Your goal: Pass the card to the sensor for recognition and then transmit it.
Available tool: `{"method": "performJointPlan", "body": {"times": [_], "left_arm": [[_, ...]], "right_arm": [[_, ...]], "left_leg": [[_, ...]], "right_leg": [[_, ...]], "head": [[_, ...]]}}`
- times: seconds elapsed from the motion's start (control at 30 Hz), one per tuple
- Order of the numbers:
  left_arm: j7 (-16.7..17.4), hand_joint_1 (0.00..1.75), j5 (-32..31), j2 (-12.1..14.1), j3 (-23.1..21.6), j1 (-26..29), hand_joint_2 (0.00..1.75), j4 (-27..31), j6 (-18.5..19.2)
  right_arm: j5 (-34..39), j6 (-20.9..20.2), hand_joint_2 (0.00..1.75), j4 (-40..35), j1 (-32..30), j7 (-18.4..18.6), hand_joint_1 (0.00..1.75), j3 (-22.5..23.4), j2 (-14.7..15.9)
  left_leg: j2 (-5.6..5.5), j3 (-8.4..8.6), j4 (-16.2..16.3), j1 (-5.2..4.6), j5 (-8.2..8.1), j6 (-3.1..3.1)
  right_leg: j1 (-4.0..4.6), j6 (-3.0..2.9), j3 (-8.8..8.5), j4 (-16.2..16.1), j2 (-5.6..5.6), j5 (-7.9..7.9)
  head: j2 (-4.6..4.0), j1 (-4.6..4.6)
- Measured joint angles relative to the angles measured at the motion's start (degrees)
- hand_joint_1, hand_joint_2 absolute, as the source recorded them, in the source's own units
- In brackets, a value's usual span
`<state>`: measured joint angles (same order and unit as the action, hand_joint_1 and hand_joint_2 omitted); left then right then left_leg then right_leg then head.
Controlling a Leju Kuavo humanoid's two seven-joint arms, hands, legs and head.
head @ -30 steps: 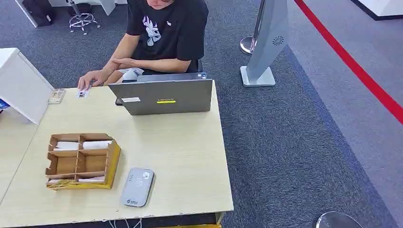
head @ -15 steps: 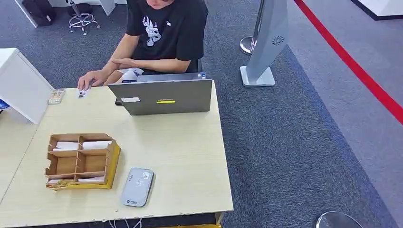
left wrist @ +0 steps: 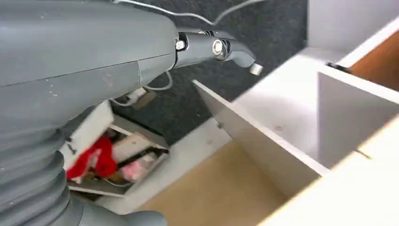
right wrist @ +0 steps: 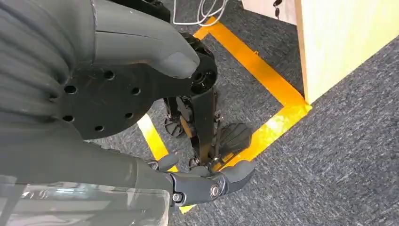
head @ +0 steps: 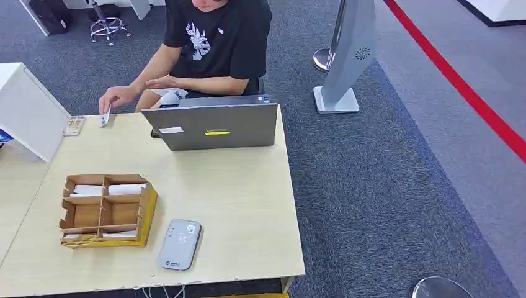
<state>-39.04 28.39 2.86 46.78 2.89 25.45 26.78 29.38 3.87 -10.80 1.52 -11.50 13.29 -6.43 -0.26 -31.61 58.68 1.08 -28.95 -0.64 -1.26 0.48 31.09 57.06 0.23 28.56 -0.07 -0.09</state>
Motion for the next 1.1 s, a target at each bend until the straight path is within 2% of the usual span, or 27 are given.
{"method": "performJointPlan", "body": {"times": [0.1,0.17,0.3,0.37,0.4,0.47,0.57,0.67,0.77,0.87,0.9,0.97,1.03,1.1], "left_arm": [[2.89,0.0,-6.78,-2.22,6.52,-0.06,1.75,5.54,5.53],[5.35,0.0,-10.41,-4.35,11.59,-0.21,1.75,11.47,10.7],[10.23,0.0,-9.76,-10.89,19.46,-0.71,1.75,27.53,21.01],[11.63,0.0,-10.05,-14.47,22.37,-0.88,1.75,36.43,22.9],[10.96,0.0,-10.79,-15.72,22.95,-0.56,1.75,41.21,22.26],[7.58,0.0,-11.23,-17.61,21.83,1.64,1.75,49.41,17.95],[0.86,0.0,-12.58,-19.58,14.91,7.57,1.75,63.72,7.62],[-0.94,0.0,-15.68,-20.78,6.5,11.53,1.75,76.45,1.16],[-1.11,0.0,-21.32,-21.53,0.82,12.74,1.75,87.91,-1.21],[-1.11,0.0,-24.9,-21.92,-2.14,12.96,1.75,94.36,-2.58],[-1.11,0.0,-28.1,-21.63,-3.36,12.8,1.75,96.05,-4.7],[-0.7,0.0,-37.43,-19.11,-7.89,12.35,1.75,97.02,-13.82],[4.06,0.0,-50.42,-15.42,-15.67,9.34,1.75,96.25,-25.97],[9.82,0.0,-59.43,-10.37,-23.97,4.38,1.75,92.62,-34.99]], "right_arm": [[-0.46,-0.02,1.75,0.0,0.0,-0.2,0.0,0.13,-0.02],[-0.57,-0.09,1.75,0.0,-0.05,-0.35,0.0,0.35,-0.07],[-0.59,0.24,1.75,0.0,-0.19,-0.33,0.0,0.85,-0.39],[-0.57,0.33,1.75,0.0,-0.21,-0.31,0.0,1.07,-0.68],[-0.52,0.24,1.75,0.0,-0.22,-0.31,0.0,1.24,-0.83],[-0.52,-0.13,1.75,0.0,-0.22,-0.72,0.0,1.82,-1.05],[-1.2,-1.05,1.75,0.0,-0.23,-1.9,0.0,2.12,-1.14],[-1.72,-1.57,1.75,0.0,0.03,-2.25,0.0,2.3,-1.14],[-2.27,-1.9,1.75,-0.02,0.09,-2.23,0.0,2.34,-1.16],[-1.86,-2.79,1.75,-0.02,0.05,-2.47,0.0,2.45,-1.2],[-0.9,-4.45,1.75,-0.02,0.04,-3.38,0.0,2.82,-1.2],[0.13,-8.99,1.75,-0.09,0.13,-7.0,0.0,3.89,-1.2],[-0.47,-12.54,1.75,-0.22,0.66,-11.74,0.0,4.31,-1.18],[-1.53,-13.09,1.75,-0.68,2.3,-14.34,0.0,4.33,-1.18]], "left_leg": [[0.01,0.01,0.0,0.0,0.0,0.0],[0.03,0.03,0.0,0.0,0.0,0.0],[0.02,0.01,0.0,-0.01,0.0,0.0],[0.03,0.01,0.0,-0.01,0.0,0.0],[0.04,0.01,0.0,0.0,-0.01,0.0],[0.09,0.04,0.0,0.01,-0.03,0.02],[0.04,0.02,0.01,0.01,-0.03,0.03],[-0.13,-0.02,0.01,0.01,-0.03,0.03],[-0.12,0.01,0.01,0.0,-0.01,0.04],[-0.05,0.15,0.01,-0.01,-0.01,0.04],[-0.06,0.17,0.04,-0.01,0.01,0.05],[-0.08,0.24,0.04,-0.03,0.01,0.04],[-0.27,0.12,0.05,-0.02,0.17,0.12],[-0.39,0.03,0.01,0.03,0.31,-0.05]], "right_leg": [[0.0,0.0,0.0,0.0,0.01,0.0],[0.0,0.0,0.01,0.0,0.04,-0.01],[0.0,0.0,0.0,0.0,0.05,-0.01],[0.0,0.0,-0.01,0.0,0.05,-0.01],[0.0,0.0,-0.01,0.0,0.06,-0.01],[0.01,0.0,0.02,0.0,0.12,-0.01],[0.01,0.0,0.1,-0.01,0.07,0.01],[0.01,0.04,0.07,-0.01,-0.16,0.05],[0.0,0.01,-0.08,-0.01,-0.14,0.0],[0.0,0.0,-0.12,-0.01,-0.05,-0.02],[0.0,0.0,-0.06,-0.01,-0.06,-0.02],[-0.01,-0.01,0.02,-0.02,-0.08,-0.02],[-0.01,-0.01,-0.02,-0.02,-0.3,-0.02],[0.01,-0.11,-0.11,0.04,-0.37,-0.25]], "head": [[0.0,-0.02],[0.02,-0.02],[0.0,-0.02],[0.02,-0.04],[0.0,-0.02],[0.0,-0.02],[0.02,-0.04],[0.0,0.0],[0.0,0.0],[0.0,-0.07],[0.02,-0.04],[0.0,-0.07],[0.0,-0.04],[0.0,0.0]]}}
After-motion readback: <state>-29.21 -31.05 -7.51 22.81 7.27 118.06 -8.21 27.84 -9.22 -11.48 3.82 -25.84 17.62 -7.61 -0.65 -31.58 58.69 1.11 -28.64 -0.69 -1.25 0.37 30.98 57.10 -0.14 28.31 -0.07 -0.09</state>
